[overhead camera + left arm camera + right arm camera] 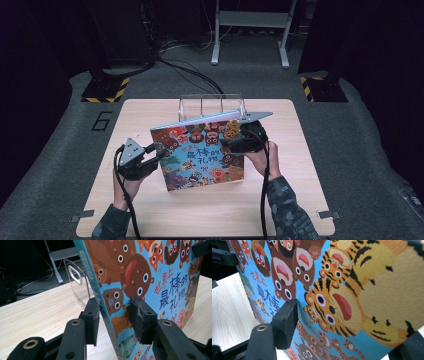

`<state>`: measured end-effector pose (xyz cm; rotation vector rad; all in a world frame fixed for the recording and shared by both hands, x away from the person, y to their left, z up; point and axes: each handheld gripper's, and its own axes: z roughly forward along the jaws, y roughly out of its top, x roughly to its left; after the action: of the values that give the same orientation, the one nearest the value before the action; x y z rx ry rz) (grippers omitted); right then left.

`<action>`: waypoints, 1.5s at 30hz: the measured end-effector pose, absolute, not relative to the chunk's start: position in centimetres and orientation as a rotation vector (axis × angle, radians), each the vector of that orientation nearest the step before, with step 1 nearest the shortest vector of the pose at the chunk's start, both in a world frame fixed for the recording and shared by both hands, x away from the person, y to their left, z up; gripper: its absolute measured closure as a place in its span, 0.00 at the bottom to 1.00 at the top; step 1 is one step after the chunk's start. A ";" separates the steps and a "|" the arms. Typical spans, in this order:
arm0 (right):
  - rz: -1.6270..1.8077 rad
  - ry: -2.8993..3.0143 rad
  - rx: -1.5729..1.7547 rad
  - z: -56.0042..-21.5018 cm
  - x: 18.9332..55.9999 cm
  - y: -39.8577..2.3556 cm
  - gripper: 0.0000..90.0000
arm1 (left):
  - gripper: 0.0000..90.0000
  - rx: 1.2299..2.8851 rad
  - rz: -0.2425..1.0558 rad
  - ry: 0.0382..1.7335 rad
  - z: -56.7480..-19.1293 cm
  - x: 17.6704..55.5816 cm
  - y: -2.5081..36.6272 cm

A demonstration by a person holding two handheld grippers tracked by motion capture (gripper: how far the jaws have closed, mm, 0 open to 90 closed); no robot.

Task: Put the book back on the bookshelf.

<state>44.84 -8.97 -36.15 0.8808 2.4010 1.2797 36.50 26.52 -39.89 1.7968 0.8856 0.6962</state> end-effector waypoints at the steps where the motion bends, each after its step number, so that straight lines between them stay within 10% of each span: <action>1: 1.283 2.400 0.884 -36.2 44.8 -9.0 0.39 | 0.67 1.796 0.690 0.880 -39.9 36.5 26.6; 45: 1.273 2.396 0.827 -36.3 44.6 -9.1 0.39 | 0.71 1.766 0.695 0.800 -39.6 35.2 26.8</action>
<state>44.61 -9.13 -36.25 0.8269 2.3959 1.2731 35.22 26.84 -39.58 1.7658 0.8000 0.6949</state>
